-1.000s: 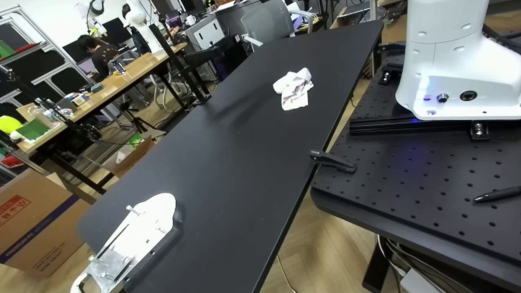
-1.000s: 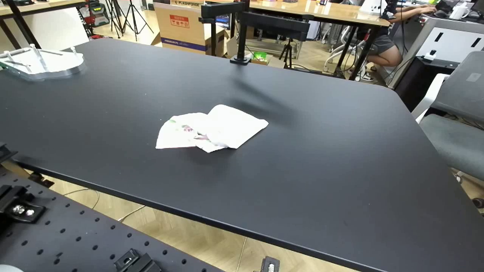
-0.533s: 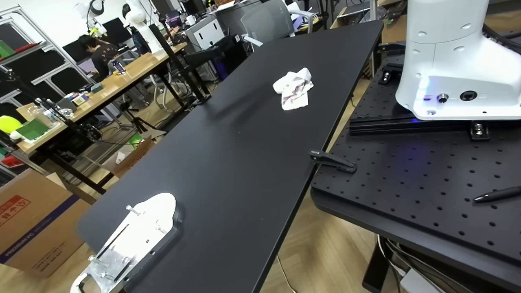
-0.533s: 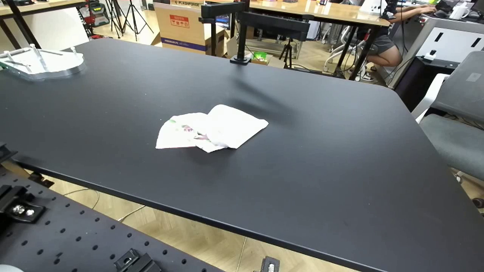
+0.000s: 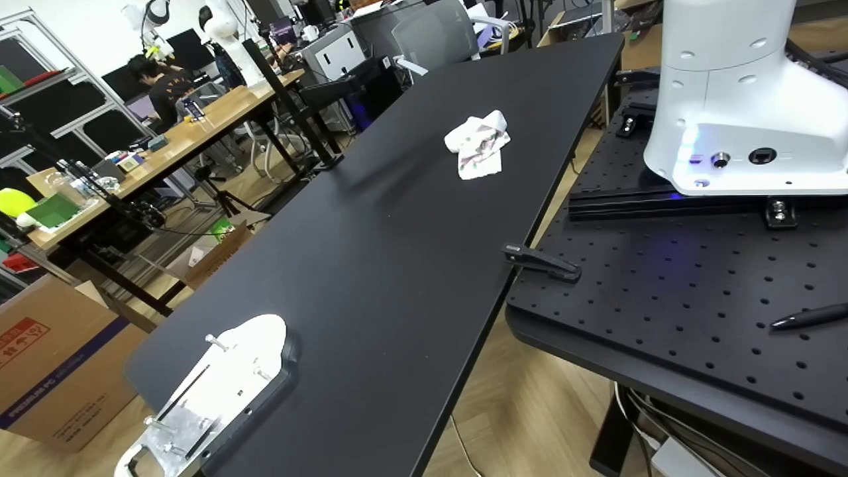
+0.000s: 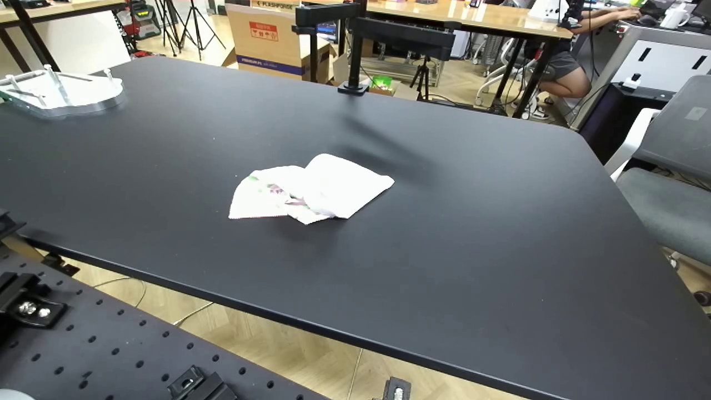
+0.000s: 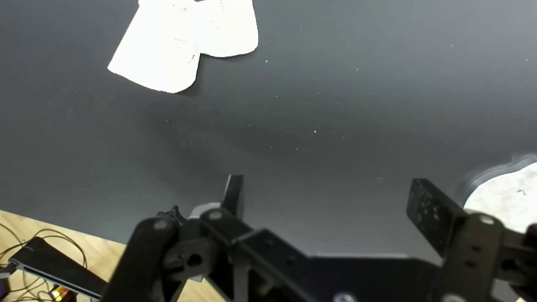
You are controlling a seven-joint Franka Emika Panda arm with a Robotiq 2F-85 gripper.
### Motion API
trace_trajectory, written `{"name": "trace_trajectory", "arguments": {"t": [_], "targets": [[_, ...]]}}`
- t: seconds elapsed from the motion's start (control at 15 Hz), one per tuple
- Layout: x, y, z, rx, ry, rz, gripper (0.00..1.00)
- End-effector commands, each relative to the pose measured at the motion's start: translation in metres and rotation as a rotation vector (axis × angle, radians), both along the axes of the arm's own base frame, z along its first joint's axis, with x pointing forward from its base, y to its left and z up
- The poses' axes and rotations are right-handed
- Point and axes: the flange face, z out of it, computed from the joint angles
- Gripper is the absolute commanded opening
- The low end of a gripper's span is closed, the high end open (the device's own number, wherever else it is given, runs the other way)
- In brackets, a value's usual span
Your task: Put the cloth on the black rod
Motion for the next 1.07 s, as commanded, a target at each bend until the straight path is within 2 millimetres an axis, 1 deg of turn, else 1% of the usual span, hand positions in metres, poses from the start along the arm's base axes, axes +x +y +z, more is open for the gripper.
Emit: {"name": "trace_trajectory", "arguments": {"t": [0.0,0.07,0.13,0.27,0.4,0.47,0.6,0.8,0.87,1.0], "targets": [[-0.011,-0.042,-0.041,0.062,-0.017,-0.118,1.0],[-0.011,-0.041,-0.039,0.071,0.002,-0.119,1.0],[0.0,0.0,0.001,0.0,0.001,0.0,1.0],[0.001,-0.002,0.0,-0.005,-0.011,-0.008,1.0],[0.004,-0.008,-0.005,0.003,-0.027,-0.01,1.0],[0.004,-0.014,-0.005,0.006,-0.029,-0.028,1.0],[0.002,-0.032,-0.009,0.016,-0.034,-0.076,1.0],[-0.007,-0.072,-0.018,0.055,-0.031,-0.162,1.0],[-0.01,-0.083,-0.022,0.067,-0.03,-0.183,1.0],[-0.015,-0.104,-0.038,0.11,-0.035,-0.206,1.0]]}}
